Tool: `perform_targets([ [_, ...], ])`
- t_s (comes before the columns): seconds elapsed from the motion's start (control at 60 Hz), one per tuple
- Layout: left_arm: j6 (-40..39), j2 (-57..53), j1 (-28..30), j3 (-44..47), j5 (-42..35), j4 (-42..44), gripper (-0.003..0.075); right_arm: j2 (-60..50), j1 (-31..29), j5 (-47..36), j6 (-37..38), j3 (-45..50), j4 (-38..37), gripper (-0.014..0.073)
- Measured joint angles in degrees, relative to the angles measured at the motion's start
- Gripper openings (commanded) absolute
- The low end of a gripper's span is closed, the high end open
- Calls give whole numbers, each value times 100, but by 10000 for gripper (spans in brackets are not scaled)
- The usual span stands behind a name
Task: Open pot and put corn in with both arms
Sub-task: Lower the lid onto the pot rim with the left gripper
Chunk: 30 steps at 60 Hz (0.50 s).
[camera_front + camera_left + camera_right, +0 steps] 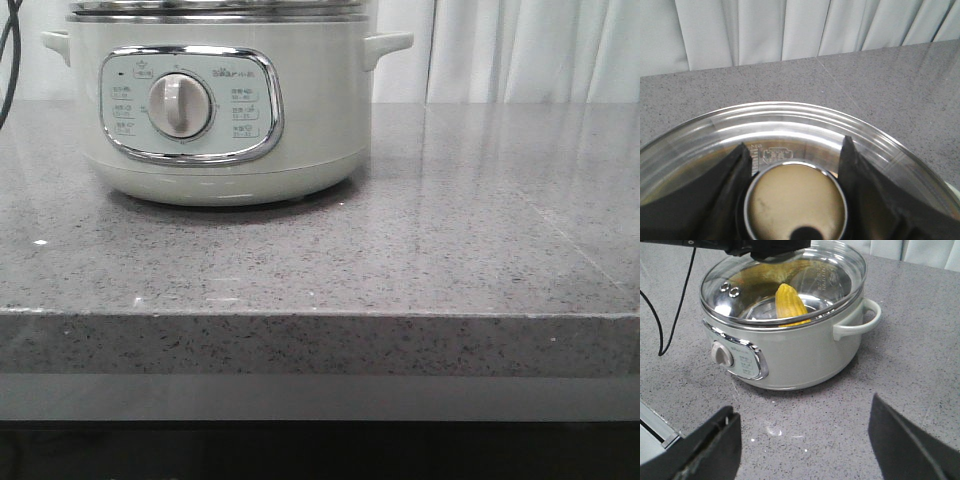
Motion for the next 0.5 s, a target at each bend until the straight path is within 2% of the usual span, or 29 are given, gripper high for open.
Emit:
perform_targets([
  [0.5, -43, 0, 0, -8, 152, 287, 314, 0, 0, 0, 0, 0, 0, 551],
])
